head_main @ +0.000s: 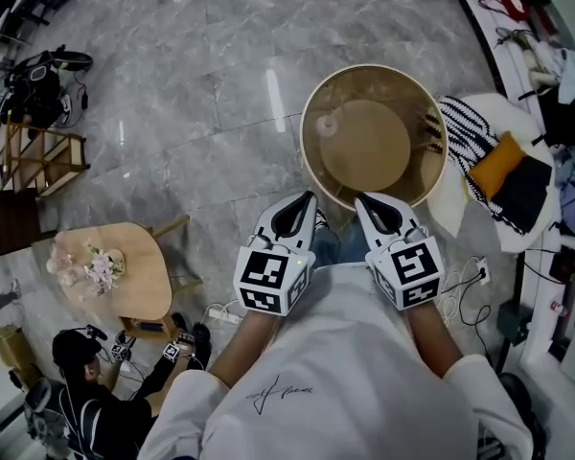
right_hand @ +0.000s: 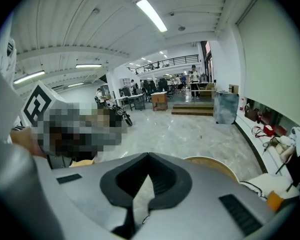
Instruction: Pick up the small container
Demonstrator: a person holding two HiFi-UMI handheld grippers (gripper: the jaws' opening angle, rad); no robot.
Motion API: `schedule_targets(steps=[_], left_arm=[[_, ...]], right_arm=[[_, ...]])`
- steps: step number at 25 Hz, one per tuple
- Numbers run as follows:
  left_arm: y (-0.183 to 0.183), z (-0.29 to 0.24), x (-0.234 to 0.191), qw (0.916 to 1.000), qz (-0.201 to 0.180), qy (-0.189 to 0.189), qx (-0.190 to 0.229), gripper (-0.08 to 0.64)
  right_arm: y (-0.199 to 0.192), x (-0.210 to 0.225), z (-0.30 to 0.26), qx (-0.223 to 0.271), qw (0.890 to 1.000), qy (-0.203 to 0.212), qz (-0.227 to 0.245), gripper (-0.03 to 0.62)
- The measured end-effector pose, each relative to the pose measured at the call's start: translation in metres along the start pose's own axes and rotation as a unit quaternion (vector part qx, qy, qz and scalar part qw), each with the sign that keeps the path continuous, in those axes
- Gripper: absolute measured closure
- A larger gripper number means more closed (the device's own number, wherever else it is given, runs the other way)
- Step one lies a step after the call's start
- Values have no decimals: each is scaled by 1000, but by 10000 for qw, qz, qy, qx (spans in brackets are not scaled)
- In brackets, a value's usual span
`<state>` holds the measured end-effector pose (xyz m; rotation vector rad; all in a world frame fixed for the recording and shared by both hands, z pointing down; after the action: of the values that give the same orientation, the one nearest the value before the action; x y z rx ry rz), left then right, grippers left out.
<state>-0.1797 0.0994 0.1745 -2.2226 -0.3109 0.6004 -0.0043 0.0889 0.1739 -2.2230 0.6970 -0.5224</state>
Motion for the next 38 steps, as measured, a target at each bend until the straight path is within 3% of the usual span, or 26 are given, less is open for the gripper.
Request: schedule_targets(steps=[18, 38], left_arm=[[-3, -20, -5, 9994, 289, 63, -194, 542], [-9, -47, -10, 9971, 433, 341, -519, 543]], right_arm=[[0, 20, -20, -289, 9983, 361, 350, 575], [-20, 48, -46, -494, 9951, 782, 358, 575]])
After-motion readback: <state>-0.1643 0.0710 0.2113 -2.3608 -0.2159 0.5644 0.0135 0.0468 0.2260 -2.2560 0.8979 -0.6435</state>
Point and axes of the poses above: the fingertips, and each gripper's own axes: z backward along the fingers, x to its right, y out of its top, the point moved 9 cm from there along z, backward along the fingers, and after that the axes turned 4 degrees about -x, right-handed, at the moved point
